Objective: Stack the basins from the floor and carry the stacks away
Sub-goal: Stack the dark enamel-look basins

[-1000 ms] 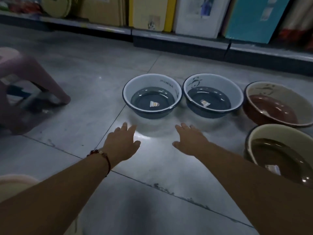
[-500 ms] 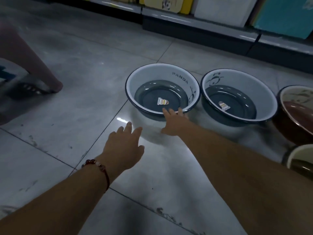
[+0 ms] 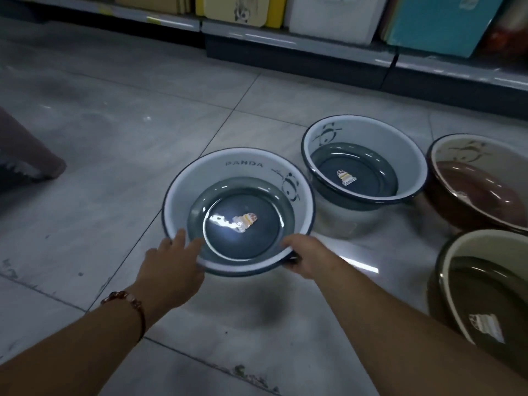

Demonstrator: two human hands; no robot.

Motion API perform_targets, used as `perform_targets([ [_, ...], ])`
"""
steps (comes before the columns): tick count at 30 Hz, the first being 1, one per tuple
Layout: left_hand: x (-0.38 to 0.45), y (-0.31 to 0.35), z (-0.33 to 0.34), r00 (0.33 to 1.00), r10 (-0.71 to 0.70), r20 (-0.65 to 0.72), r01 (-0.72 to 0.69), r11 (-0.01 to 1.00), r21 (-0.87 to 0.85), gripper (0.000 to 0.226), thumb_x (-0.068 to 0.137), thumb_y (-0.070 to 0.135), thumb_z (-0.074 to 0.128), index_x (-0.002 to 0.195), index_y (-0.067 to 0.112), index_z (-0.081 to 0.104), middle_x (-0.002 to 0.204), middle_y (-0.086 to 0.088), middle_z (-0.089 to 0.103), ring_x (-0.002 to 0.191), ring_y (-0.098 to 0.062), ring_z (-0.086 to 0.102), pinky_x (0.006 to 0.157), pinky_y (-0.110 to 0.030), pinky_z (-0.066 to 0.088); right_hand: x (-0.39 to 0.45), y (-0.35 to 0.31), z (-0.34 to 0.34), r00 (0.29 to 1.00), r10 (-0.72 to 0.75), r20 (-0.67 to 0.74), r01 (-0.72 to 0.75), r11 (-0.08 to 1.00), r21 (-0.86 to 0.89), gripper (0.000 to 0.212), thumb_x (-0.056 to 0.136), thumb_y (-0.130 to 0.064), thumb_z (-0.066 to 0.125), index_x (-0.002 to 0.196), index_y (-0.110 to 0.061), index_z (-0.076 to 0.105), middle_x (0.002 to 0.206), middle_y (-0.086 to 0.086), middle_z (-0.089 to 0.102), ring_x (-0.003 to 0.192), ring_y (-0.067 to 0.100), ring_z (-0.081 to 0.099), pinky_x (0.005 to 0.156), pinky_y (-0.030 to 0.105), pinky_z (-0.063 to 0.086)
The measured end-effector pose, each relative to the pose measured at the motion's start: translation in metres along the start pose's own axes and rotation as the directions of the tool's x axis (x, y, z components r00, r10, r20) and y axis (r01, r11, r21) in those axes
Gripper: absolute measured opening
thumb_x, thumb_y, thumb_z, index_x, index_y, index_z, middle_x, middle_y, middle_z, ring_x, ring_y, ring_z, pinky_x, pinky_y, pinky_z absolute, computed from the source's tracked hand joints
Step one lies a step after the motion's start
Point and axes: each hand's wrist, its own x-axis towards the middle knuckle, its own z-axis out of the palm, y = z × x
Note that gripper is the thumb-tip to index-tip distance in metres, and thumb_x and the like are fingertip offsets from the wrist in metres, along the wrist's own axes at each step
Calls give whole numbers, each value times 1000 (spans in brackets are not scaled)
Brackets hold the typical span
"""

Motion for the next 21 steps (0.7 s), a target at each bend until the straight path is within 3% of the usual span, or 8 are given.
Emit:
perform_targets([
  [3,-8,-4,10,999,-36,35,34,998,49,67,86,50,58,147,28,39,158,-12,28,135,-36,39,97,-46,48,-9,-3,-1,997,-65,44,67,997,-32,17,85,6,57,98,-3,61,77,12,62,67,22,60,51,29,55],
  [5,-10,-6,7,1000,-29,-2,29,999,28,59,71,42,73,124,19,65,143,-20,50,112,-47,54,78,-54,55,-19,-17,-1,992,-113,49,116,992,-45,14,86,5,57,96,-4,60,78,11,61,67,21,59,49,28,55],
  [6,-10,-8,6,998,-37,-48,37,999,14,54,64,37,80,111,14,71,134,-23,56,100,-51,57,69,-56,56,-24,-28,-1,988,-146,48,149,987,-56,14,87,6,56,97,-4,58,79,11,59,66,20,58,49,29,54],
  [8,-7,-6,-4,988,-60,-139,54,998,-43,51,58,26,89,104,10,72,131,-26,57,95,-52,55,63,-57,54,-35,-51,-1,972,-227,56,231,971,-61,20,87,6,55,103,-4,56,81,10,57,66,20,57,50,30,51],
  [12,14,20,-38,939,-46,-340,-13,985,-170,54,68,18,86,117,7,67,141,-32,46,115,-59,45,75,-64,52,-56,-105,-12,923,-382,47,383,924,-19,19,90,2,58,107,-6,58,79,9,58,65,19,57,51,29,51],
  [15,32,46,-62,903,-5,-430,-125,953,-275,64,78,22,80,136,10,55,154,-29,30,135,-49,37,98,-58,46,-61,-142,-40,918,-396,2,395,916,74,21,93,-1,57,114,-4,60,88,12,64,74,24,62,62,36,57],
  [19,40,93,-84,917,68,-394,-203,928,-311,75,90,36,65,154,22,29,163,-20,12,146,-37,25,110,-48,36,-65,-171,-83,914,-397,-81,404,907,115,14,97,-2,50,108,-5,57,84,11,62,71,23,62,46,33,57],
  [21,38,111,-87,928,105,-356,-219,930,-296,76,92,39,61,156,26,23,164,-18,8,146,-37,24,112,-46,33,-62,-177,-103,916,-381,-123,399,897,191,20,97,0,47,114,-4,56,88,11,62,75,24,62,50,36,59],
])
